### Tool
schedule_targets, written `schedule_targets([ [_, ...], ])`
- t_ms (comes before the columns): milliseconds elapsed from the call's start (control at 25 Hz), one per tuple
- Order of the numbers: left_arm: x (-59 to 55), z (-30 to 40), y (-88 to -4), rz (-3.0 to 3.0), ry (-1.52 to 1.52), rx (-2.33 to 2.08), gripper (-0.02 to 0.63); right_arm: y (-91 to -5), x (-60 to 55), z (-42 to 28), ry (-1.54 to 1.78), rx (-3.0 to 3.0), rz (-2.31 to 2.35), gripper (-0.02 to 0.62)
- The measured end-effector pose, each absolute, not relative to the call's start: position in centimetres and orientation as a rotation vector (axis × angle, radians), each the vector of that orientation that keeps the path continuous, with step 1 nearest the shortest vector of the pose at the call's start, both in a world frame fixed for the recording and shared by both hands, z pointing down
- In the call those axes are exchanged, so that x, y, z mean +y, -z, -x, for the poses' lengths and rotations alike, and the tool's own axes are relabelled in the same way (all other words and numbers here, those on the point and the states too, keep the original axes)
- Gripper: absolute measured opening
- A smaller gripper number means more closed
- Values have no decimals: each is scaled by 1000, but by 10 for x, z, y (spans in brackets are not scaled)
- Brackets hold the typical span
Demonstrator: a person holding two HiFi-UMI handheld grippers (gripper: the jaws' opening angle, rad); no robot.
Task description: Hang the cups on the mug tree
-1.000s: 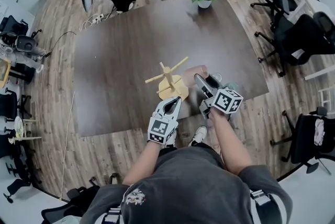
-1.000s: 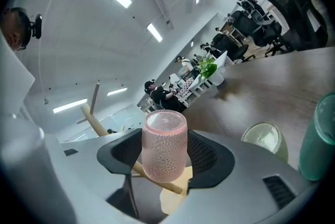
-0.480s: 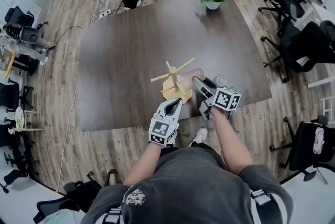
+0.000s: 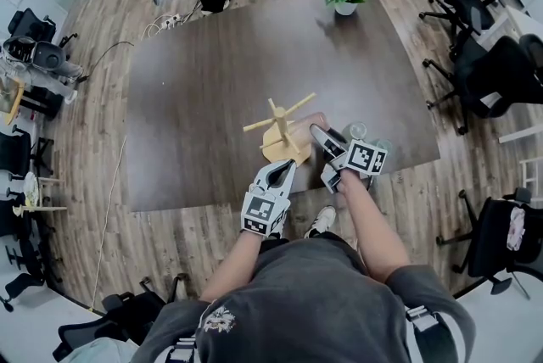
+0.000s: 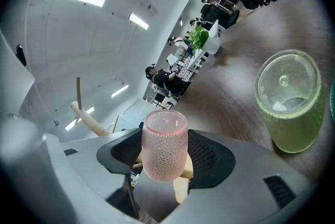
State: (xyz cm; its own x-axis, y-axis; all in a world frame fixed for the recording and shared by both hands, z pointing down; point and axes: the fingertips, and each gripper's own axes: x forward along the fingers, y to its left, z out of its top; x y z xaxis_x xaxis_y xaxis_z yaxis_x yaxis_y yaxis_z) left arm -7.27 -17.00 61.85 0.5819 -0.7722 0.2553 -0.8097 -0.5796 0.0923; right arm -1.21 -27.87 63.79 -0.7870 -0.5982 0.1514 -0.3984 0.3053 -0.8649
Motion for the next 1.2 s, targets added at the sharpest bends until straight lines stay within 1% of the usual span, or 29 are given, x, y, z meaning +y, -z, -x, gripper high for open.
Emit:
schedule_targets([
  [200,-169,73,-615,-2620,-275,-1319,6,-639,-280,13,1481,2362,948,291],
  [640,-165,67,-608,-2652,-269,-1287,6,-630,-270,2,1360,2423,1073,299],
  [1040,-169,48,-608,-2681,-266,-1223,6,-606,-236,-28,1122,2555,1187,297],
  [1080,-169,46,-607,-2684,-262,-1218,6,-604,-233,-31,1094,2565,1206,286],
  [1200,-170,39,-605,-2696,-252,-1192,6,-599,-225,-42,999,2577,1279,180],
])
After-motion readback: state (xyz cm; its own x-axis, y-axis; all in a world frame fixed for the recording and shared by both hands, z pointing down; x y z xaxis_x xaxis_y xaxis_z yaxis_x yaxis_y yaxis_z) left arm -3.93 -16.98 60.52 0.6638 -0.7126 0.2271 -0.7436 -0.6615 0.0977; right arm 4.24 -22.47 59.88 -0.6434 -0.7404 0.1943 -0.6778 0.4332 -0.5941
